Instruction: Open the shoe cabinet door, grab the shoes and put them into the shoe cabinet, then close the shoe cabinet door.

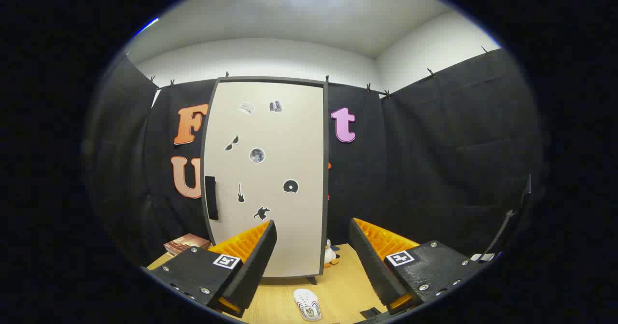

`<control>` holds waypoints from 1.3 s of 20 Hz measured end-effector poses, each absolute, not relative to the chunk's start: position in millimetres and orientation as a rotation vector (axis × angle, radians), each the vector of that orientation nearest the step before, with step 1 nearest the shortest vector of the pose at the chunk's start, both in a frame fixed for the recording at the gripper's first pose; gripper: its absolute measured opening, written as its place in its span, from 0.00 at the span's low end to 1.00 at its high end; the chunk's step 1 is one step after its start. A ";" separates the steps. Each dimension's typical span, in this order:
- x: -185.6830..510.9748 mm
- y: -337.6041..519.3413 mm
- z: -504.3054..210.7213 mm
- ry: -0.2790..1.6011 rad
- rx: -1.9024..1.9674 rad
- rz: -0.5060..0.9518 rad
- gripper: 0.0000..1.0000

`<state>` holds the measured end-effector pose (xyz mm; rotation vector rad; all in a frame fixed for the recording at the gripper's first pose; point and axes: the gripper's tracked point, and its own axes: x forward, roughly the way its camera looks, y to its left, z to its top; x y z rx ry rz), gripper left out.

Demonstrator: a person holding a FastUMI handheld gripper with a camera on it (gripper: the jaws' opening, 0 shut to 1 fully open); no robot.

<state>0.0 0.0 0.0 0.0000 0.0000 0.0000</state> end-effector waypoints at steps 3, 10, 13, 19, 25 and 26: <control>-0.4 15.0 -2.2 0.017 -0.014 0.016 0.94; 7.1 44.6 -5.3 0.025 0.004 0.062 0.95; 11.7 56.1 -8.9 0.035 0.017 0.081 0.95; 22.8 82.1 -14.6 0.048 0.063 0.113 0.95; 44.5 125.0 -8.7 0.032 0.094 0.178 0.94; 49.5 133.6 -9.3 0.034 0.091 0.187 0.94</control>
